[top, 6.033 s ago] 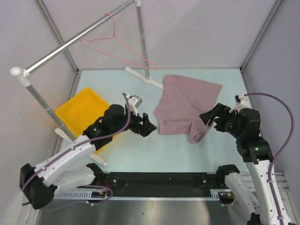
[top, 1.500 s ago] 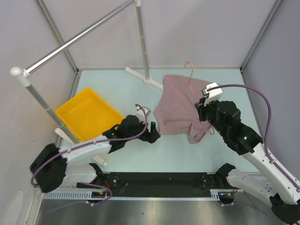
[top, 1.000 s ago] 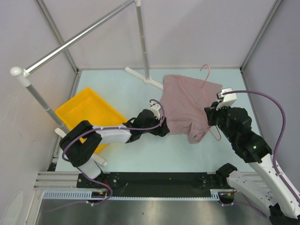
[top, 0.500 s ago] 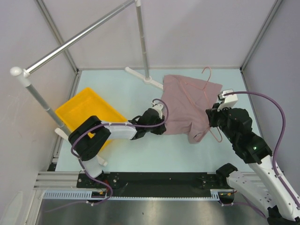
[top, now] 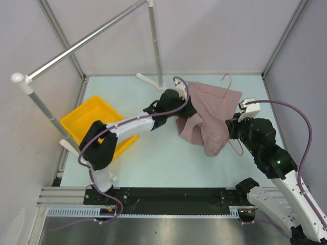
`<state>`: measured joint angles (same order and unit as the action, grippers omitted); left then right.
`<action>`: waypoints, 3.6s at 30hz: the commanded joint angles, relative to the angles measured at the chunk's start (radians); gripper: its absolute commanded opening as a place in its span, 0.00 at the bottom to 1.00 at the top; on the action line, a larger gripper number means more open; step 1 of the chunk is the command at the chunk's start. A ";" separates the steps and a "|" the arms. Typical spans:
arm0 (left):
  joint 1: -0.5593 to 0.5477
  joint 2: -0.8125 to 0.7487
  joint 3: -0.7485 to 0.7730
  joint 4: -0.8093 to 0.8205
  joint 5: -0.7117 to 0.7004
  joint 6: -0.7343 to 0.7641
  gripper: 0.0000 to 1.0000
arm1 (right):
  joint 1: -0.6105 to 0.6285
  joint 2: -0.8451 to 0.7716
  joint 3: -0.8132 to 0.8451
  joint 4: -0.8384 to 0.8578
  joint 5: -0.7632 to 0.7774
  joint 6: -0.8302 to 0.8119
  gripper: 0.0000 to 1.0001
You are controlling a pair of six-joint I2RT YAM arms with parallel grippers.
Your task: Place the tank top on the hanger
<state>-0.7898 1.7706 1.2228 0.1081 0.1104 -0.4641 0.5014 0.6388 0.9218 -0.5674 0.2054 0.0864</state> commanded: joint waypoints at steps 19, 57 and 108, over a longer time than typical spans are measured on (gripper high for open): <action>0.038 0.101 -0.109 0.252 0.238 0.103 0.72 | -0.015 -0.016 -0.001 0.000 0.006 0.015 0.00; 0.015 0.532 0.494 -0.183 0.089 0.219 0.20 | -0.067 -0.039 -0.005 -0.006 -0.049 0.013 0.00; 0.343 -0.017 -0.131 0.410 0.722 -0.235 0.00 | 0.123 0.144 -0.029 -0.008 -0.196 0.026 0.00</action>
<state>-0.4492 1.8530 1.0969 0.3504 0.7071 -0.5926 0.6144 0.7860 0.9092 -0.6945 0.0360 0.1116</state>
